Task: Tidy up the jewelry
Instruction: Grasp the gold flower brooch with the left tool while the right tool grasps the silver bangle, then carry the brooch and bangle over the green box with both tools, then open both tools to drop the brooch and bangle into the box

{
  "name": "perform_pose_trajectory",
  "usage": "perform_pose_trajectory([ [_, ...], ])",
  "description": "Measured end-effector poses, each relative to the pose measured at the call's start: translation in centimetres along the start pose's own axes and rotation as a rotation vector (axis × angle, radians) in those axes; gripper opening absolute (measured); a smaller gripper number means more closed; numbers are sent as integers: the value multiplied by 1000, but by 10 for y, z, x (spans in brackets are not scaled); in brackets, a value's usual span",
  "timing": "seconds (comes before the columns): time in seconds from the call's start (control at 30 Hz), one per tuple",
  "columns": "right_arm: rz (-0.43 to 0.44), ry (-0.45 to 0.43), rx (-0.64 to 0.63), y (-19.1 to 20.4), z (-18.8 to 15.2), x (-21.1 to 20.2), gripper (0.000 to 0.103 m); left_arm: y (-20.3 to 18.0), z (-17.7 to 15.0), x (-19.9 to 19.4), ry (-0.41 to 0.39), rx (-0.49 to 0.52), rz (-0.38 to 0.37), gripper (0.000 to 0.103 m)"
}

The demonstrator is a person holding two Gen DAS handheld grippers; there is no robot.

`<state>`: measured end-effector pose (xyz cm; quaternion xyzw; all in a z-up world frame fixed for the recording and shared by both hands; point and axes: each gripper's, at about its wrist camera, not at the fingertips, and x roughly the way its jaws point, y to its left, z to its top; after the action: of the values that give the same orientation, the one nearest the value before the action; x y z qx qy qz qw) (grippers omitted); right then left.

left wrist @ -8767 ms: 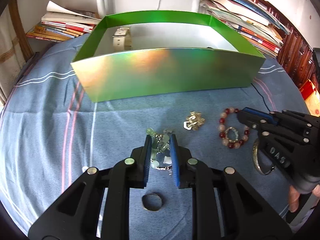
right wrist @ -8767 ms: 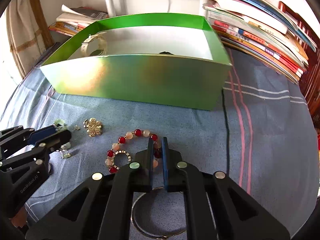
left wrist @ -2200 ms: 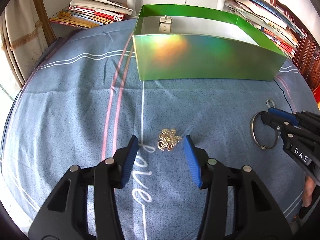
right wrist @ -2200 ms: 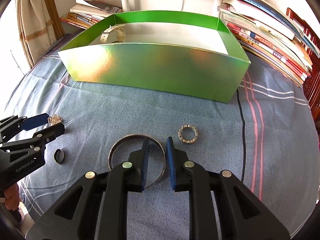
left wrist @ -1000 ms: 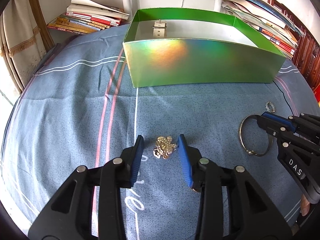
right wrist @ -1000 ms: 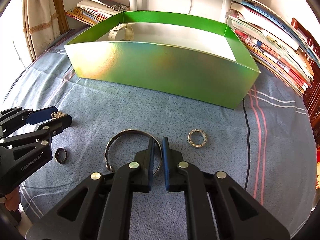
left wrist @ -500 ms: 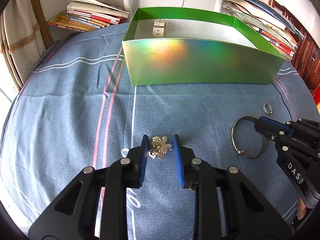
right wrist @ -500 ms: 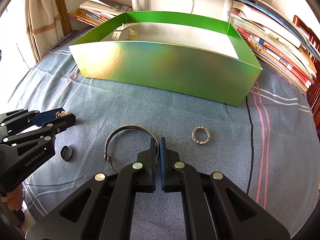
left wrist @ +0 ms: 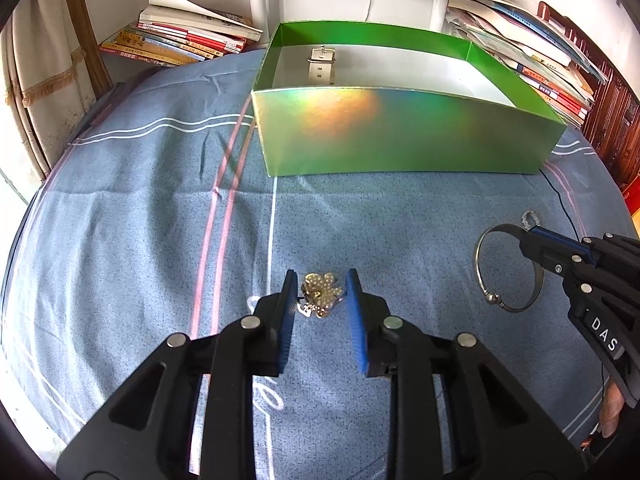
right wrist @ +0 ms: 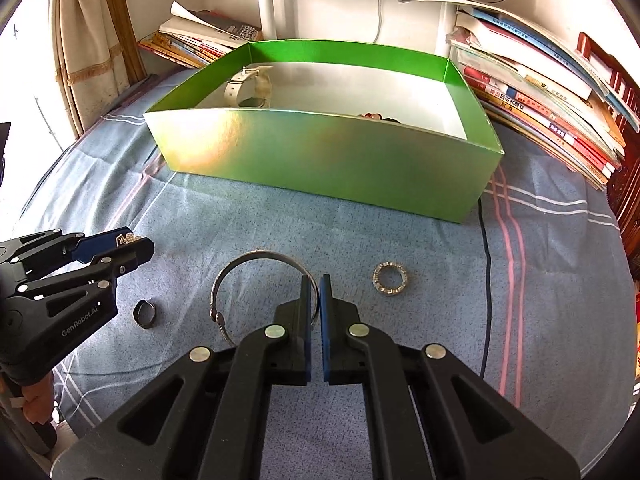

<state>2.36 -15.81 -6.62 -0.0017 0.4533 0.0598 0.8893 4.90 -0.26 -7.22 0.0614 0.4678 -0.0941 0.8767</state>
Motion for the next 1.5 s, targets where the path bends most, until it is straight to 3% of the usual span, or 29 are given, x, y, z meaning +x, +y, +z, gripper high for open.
perform_pose_trajectory([
  [0.4,6,-17,9,-3,6,-6,5,2,8,-7,-17,-2,-21,24],
  [0.53,-31,-117,23,-13,30,-30,5,11,36,-28,-74,-7,-44,24],
  [0.73,-46,-261,51,-32,82,-55,5,6,92,-51,-176,26,-20,24],
  [0.93,-58,-188,75,-50,126,-12,5,-6,141,-12,-125,45,-101,25],
  [1.03,-112,-149,105,-62,132,17,5,-7,151,19,-68,35,-140,25],
  [1.17,-106,-108,129,-75,135,47,5,-10,161,47,-28,20,-131,25],
  [1.27,-82,-113,136,-77,130,52,14,-11,162,53,-27,10,-125,25],
  [1.33,-69,-118,142,-79,129,46,27,-10,160,52,-33,6,-122,31],
  [1.37,-67,-123,150,-80,126,40,30,-8,158,49,-43,3,-119,39],
  [1.5,-39,-138,184,-80,109,0,40,2,146,30,-74,-7,-79,42],
])
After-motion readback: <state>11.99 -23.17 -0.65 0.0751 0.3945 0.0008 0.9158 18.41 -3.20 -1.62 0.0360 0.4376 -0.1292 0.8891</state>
